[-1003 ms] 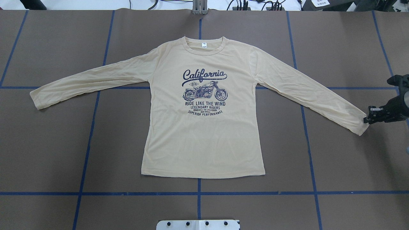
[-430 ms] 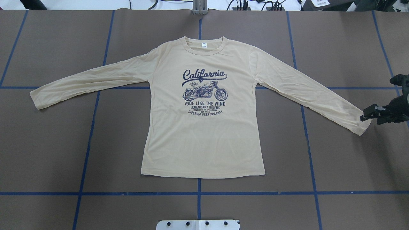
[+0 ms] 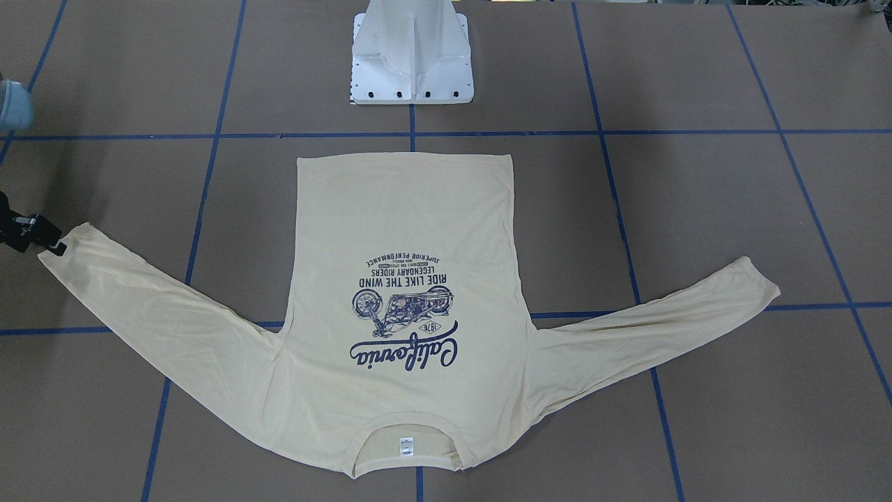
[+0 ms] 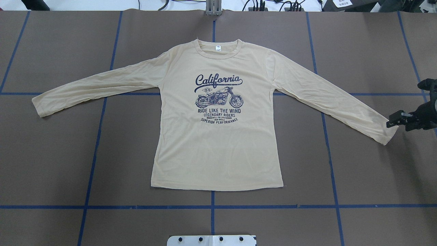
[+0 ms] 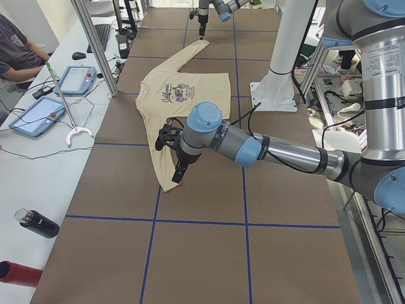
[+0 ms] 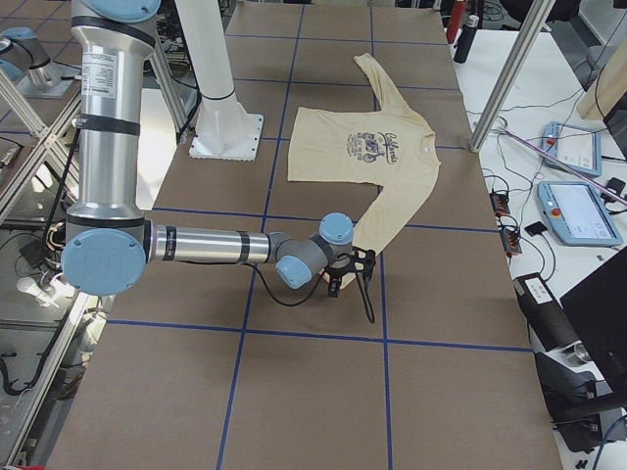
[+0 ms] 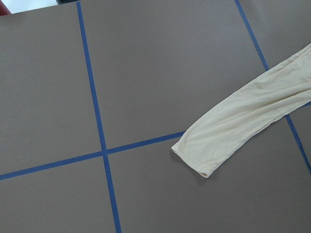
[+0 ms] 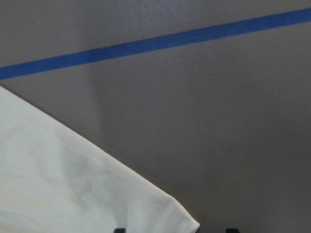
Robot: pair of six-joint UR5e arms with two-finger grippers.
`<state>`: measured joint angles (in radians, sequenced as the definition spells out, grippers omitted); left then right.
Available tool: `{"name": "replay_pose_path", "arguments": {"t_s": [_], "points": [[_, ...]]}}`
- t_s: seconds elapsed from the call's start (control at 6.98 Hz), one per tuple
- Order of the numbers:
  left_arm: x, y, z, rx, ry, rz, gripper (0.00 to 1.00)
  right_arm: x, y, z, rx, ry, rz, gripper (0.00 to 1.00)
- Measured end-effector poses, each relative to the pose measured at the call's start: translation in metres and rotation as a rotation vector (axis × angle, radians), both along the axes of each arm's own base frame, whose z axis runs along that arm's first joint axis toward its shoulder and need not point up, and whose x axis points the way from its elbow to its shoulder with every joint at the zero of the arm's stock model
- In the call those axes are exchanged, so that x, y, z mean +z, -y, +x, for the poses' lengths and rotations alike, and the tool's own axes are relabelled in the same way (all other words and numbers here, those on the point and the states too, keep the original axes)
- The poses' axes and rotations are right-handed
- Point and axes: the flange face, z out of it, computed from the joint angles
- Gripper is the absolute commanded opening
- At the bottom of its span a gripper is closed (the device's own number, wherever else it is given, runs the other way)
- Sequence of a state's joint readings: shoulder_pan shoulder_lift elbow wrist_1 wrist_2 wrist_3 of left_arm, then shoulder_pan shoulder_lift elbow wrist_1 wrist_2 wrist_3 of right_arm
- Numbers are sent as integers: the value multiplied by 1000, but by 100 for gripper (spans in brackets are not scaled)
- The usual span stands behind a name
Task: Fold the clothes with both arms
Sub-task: 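Lower the right gripper to the cuff of the sleeve nearest it and grasp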
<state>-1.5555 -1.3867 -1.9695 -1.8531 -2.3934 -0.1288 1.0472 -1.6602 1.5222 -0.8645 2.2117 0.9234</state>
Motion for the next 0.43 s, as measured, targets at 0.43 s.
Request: {"name": "replay_pose_path", "arguments": {"t_s": [0.43], "points": [[0,-1,1,6,-10,-1,100,4,2,-2,1,-11,-7,41]]}}
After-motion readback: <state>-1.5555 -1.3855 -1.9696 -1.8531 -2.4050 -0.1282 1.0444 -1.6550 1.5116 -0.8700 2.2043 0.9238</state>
